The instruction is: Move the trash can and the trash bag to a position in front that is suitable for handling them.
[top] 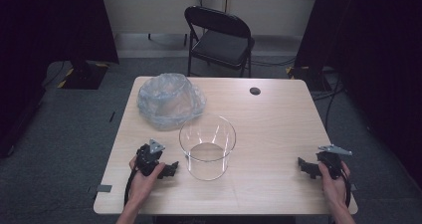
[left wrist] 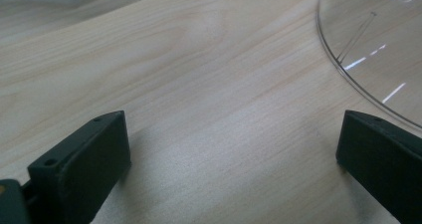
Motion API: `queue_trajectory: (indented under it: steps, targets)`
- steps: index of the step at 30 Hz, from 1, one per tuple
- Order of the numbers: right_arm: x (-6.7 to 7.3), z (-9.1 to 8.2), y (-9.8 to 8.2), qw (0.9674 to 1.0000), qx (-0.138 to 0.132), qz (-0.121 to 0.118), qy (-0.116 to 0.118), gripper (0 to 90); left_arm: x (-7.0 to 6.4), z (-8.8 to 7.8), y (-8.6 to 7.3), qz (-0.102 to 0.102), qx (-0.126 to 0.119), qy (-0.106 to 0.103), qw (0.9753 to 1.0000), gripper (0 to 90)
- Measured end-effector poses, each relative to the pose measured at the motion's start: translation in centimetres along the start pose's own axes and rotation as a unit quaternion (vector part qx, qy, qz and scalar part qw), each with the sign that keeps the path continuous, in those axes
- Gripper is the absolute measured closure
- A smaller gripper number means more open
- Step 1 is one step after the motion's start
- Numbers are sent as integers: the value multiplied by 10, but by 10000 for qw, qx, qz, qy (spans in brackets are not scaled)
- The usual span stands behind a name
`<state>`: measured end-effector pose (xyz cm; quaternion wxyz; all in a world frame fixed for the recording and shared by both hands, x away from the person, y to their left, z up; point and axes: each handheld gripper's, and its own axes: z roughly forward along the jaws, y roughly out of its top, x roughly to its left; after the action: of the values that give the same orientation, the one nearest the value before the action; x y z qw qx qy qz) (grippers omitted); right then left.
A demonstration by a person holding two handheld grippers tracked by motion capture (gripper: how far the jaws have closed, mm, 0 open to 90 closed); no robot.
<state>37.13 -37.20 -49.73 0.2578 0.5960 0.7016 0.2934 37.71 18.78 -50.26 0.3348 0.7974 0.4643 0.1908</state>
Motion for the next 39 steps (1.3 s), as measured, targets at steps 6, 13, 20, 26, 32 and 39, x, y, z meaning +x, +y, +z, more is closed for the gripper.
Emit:
queue_trajectory:
  steps: [6,13,20,26,32,39]
  targets:
    - [5,-9,4,9996,-203,-169,76,125,0,-1,-1,-53,-33,30,10000,12]
    - [27,-20,13,9962,-422,-400,653,135,2,-5,2,-132,-104,58,9998,198]
    - [69,-34,39,9875,-903,-664,1108,145,-1,-24,14,-66,-518,-211,9984,166]
    - [110,-31,66,9786,-1139,-861,1481,148,-5,-35,26,-156,-828,-319,9959,166]
    - [150,-20,86,9712,-1154,-1198,1705,154,-2,-36,37,-196,-913,-301,9952,166]
    - [186,-5,105,9673,-1156,-1377,1787,160,-6,-30,44,-167,-813,-421,9957,171]
